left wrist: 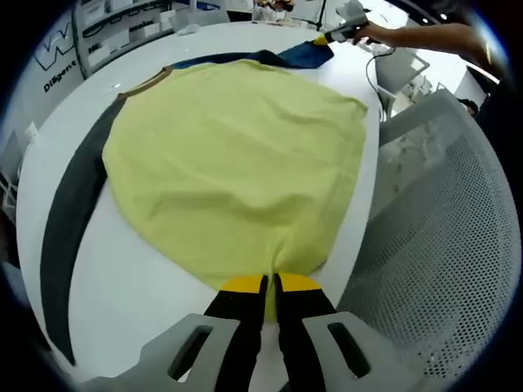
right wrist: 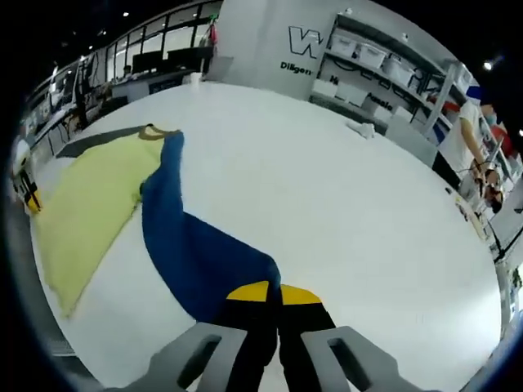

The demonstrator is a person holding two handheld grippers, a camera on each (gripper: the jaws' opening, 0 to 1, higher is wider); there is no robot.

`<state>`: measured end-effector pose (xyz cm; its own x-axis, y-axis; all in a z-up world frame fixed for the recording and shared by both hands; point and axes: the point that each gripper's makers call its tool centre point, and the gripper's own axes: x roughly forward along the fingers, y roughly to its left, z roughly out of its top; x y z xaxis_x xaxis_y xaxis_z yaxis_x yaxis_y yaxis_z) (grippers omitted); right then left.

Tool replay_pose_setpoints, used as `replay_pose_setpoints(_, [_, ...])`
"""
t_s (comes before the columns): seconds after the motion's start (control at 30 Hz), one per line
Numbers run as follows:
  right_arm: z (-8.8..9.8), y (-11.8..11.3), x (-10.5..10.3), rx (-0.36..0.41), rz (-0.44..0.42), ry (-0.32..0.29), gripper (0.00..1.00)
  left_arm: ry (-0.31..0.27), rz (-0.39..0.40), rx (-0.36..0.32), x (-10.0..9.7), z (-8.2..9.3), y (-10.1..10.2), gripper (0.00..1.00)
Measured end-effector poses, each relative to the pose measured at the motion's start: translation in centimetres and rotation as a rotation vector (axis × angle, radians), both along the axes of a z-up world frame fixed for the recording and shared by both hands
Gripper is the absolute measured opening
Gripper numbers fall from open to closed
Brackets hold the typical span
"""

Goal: Fold the garment on the visible template until the final outline fits inside the template.

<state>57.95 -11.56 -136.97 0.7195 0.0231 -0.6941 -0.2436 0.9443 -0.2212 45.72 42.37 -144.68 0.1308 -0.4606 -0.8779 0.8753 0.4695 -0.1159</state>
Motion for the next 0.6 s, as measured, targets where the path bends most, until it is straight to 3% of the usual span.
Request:
replay_pose_setpoints(0.17, [2.2, -2.1, 1.7, 0.011, -0.056, -0.024, 0.0, 0.003, -0.015, 0.01, 0.0, 0.0, 0.0, 0.12])
replay_pose_setpoints(0.37, [3.7, -4.5, 3.2, 0.201, -0.242, -0.036, 0.0, -0.013, -0.043, 0.016, -0.1, 0.0, -0.1, 0.12])
replay_pose_setpoints(0.6, [4.7, -5.5, 4.5, 0.2, -0.244, -0.035, 0.0, -0.012, -0.027, 0.004, 0.0, 0.0, -0.1, 0.12])
